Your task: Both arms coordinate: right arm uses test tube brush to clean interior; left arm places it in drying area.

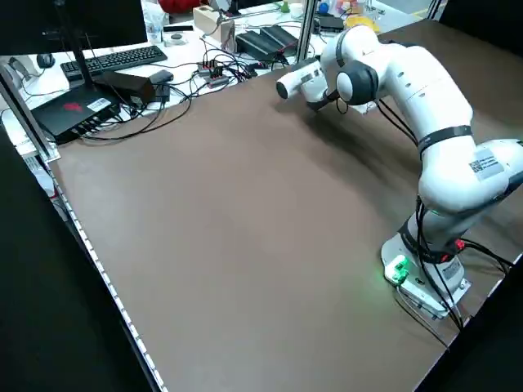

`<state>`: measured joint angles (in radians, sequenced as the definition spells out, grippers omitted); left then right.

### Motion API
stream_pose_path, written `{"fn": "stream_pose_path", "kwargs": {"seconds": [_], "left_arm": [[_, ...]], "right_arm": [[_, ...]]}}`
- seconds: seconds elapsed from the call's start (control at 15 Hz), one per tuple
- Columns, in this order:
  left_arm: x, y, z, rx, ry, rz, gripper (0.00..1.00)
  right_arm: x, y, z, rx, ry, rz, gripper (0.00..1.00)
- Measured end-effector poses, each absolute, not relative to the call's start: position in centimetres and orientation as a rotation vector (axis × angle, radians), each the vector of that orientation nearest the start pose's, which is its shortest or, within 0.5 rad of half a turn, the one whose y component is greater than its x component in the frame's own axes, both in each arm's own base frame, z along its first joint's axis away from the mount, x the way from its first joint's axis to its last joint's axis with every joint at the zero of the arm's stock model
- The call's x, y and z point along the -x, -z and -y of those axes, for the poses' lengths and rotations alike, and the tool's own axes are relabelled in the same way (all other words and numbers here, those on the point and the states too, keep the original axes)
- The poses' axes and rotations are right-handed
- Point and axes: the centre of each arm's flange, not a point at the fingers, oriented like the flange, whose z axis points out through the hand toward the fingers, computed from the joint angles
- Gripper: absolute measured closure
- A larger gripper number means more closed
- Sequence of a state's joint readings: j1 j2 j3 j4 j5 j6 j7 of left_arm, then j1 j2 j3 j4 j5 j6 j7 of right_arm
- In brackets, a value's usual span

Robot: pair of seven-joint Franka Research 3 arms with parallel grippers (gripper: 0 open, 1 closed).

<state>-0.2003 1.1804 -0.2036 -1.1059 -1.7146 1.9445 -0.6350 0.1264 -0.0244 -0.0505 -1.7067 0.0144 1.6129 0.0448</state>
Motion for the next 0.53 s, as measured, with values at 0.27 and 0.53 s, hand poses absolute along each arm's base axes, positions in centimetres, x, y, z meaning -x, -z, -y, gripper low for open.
{"fn": "stream_pose_path", "kwargs": {"seconds": [0.27, 0.53], "left_arm": [[-70.78, -13.74, 31.26, -1.191, 1.04, -1.109, 0.77], [-70.56, -13.72, 31.38, -1.218, 1.051, -1.093, 0.77]], "right_arm": [[-54.43, -57.73, -4.29, 3.128, -0.11, 0.048, 0.0], [-54.43, -57.73, -4.25, 3.128, -0.11, 0.047, 0.0]]}}
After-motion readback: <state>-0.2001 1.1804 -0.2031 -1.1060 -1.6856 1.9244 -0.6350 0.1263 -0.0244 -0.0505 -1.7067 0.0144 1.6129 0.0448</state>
